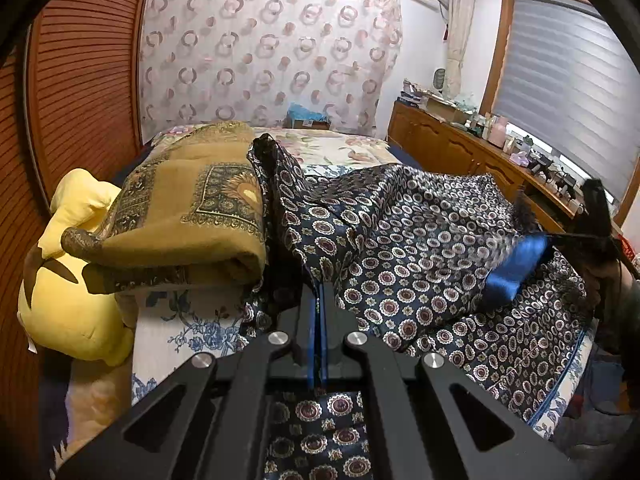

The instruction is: Fold small clothes

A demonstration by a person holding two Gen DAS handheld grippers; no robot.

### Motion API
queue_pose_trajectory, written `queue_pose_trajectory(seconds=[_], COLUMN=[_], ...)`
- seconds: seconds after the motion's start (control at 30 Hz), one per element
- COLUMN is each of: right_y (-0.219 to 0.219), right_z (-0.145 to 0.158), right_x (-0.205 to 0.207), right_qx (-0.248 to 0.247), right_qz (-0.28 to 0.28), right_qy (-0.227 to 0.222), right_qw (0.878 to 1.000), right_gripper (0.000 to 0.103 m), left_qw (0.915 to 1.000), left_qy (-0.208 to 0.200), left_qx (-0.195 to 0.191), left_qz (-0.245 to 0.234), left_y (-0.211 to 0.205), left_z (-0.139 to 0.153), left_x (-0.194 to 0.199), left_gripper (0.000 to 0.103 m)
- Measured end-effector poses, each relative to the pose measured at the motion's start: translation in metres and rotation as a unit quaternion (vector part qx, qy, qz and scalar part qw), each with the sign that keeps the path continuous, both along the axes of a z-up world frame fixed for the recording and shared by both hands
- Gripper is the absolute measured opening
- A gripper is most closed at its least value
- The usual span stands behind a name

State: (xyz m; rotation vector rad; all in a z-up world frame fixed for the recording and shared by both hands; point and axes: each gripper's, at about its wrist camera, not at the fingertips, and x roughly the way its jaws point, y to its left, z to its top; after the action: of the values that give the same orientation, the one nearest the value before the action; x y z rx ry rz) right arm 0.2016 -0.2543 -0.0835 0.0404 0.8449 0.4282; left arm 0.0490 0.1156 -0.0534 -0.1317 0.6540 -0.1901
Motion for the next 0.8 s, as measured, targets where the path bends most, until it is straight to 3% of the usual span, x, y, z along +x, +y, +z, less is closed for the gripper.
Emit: queue_pose_trajectory(seconds=[0.17,0.3,0.43,0.6,0.7,0.8], right_y=[-0.034,-0.052,-0.068,-0.085,-0.095,-0.101], right_z=[0.005,0.001,0.004,0.02,0.023,0.015], right_x=[-0.038,-0.055,-0.061,-0.049,-0.031,-0.001], right_qx=[0.041,0.029,0.013,-0.01,-0.024,-0.03], right_qz=[-0.018,-0.038,-0.049,-0.081,-0.09,-0.093], right_qy=[-0.007,-0.002,-0.007,-0.045,-0.048,-0.023], right_qw=[0.999,0.999,0.999,0.996,0.994,0.995], right_gripper=[0.0,0.0,0.026,0.044,0.044,0.044], left_qw=[0.9999,0.9998,0.9999,0.9999,0.9998,0.9997], left_qy=[-0.008,-0.009,-0.001,0.008,0.013,0.018], left_qx=[-0.014,-0.013,-0.008,-0.006,-0.005,-0.002], left_qz=[0.005,0.008,0.012,0.012,0.013,0.015], left_y=[0.004,0.008,0.009,0.006,0.002,0.002], left_z=[0.005,0.009,0.005,-0.001,-0.003,-0.006], left_x=[-0.009,-0.01,-0.007,-0.003,0.001,0.002], left_gripper=[0.0,0.0,0.0,0.0,0.0,0.0])
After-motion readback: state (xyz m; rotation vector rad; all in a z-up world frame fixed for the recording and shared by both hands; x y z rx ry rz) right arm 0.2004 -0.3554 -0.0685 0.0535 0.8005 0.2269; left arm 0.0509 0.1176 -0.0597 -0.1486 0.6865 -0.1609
